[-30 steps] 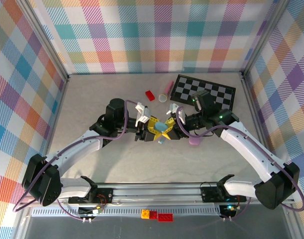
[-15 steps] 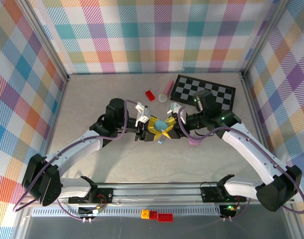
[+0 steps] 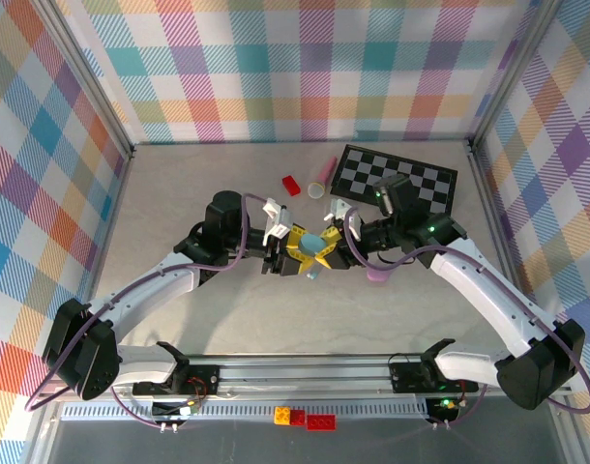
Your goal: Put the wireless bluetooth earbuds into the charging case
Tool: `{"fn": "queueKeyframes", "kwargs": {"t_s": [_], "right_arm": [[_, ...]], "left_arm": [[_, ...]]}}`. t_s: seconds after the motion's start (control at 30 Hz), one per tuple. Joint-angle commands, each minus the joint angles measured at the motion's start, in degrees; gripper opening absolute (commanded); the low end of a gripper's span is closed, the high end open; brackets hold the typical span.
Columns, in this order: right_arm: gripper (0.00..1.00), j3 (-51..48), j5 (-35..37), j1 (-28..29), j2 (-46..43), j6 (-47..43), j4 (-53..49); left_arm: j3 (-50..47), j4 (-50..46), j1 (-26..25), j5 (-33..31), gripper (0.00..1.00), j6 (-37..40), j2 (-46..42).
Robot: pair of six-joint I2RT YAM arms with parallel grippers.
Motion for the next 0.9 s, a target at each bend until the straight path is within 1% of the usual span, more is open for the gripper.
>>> {"fn": "queueKeyframes", "kwargs": {"t_s": [0.0,0.07,0.2,0.3,0.53,0.57,0.63,0.87], "right_arm": [[0.33,0.0,0.0,-0.1,0.8,-1.2,-0.5],[0.33,0.1,0.1,-0.1,1.0,-1.3,-0.6],[0.33,0.2,0.1,-0.1,1.0,-1.3,-0.7],[0.37,0.1,0.3,-0.1,0.7,-1.4,-0.7],[0.57,-0.9,-0.3,-0.3,-1.0,1.8,2.4],[0.59,-0.9,-0.2,-0.5,-1.1,2.4,2.6],[0.61,-0.9,0.1,-0.8,-1.1,3.4,2.9],[0.62,-1.3,0.8,-2.1,-1.7,7.0,5.3]], "left_arm": [[1.7,2.5,-0.5,2.9,0.51,0.0,0.2],[1.8,2.5,-0.5,3.3,0.49,0.0,0.3],[1.6,2.4,-0.5,3.7,0.40,0.1,0.5],[1.6,2.2,-0.5,3.9,0.36,0.4,0.5],[1.8,0.2,-0.3,3.8,0.35,2.1,0.4],[1.6,0.1,-0.3,3.7,0.35,2.2,0.3],[1.5,-0.1,-0.3,3.7,0.35,2.6,0.1],[1.3,-0.6,-0.1,3.7,0.35,3.3,-0.4]]}}
